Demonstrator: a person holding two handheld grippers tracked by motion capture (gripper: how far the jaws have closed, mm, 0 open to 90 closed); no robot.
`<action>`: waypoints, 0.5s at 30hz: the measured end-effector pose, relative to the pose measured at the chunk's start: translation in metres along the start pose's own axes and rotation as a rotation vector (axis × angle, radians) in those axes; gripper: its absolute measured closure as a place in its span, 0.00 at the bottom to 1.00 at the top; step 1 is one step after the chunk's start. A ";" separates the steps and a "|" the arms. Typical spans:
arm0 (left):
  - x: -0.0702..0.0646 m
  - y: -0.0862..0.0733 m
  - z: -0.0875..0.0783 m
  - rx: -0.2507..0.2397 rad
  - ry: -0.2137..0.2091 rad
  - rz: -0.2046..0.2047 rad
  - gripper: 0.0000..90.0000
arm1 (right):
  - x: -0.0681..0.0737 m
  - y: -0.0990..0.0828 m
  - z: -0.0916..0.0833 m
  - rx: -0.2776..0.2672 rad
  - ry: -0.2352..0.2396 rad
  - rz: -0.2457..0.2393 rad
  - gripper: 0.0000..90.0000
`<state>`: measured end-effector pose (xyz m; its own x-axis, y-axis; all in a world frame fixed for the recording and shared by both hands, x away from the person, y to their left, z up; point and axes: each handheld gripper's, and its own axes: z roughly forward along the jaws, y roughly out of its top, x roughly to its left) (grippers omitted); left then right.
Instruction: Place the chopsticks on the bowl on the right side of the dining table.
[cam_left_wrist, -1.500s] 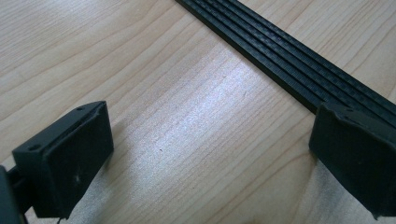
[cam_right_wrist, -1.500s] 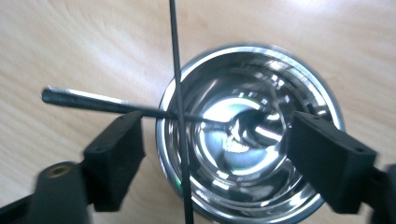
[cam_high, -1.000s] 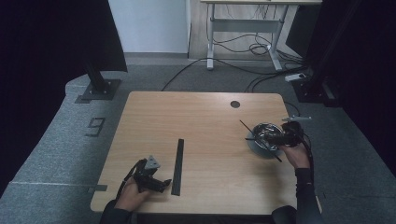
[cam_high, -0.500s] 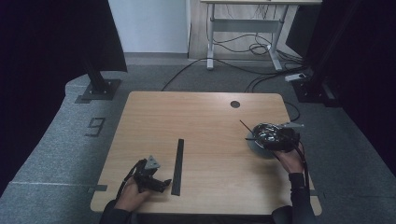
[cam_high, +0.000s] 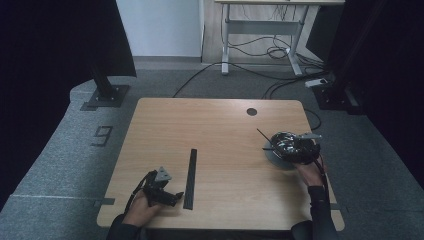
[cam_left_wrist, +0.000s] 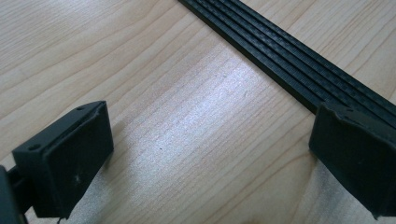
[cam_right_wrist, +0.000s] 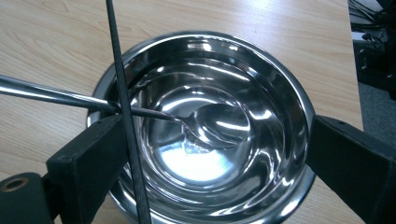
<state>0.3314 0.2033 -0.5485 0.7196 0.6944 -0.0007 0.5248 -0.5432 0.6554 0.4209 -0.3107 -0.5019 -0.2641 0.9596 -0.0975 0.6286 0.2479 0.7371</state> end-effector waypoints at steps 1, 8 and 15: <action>0.000 0.000 0.000 0.000 0.000 0.000 0.00 | -0.001 -0.001 0.000 0.001 -0.002 0.002 0.07; 0.000 0.000 0.000 0.000 0.000 0.000 0.00 | -0.007 -0.002 -0.001 0.013 -0.027 0.009 0.10; 0.000 0.000 0.000 0.000 0.000 0.000 0.00 | -0.012 -0.004 -0.001 0.026 -0.055 0.012 0.12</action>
<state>0.3314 0.2033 -0.5485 0.7197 0.6943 -0.0007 0.5247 -0.5433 0.6554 0.4205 -0.3232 -0.5026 -0.2164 0.9682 -0.1256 0.6509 0.2389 0.7206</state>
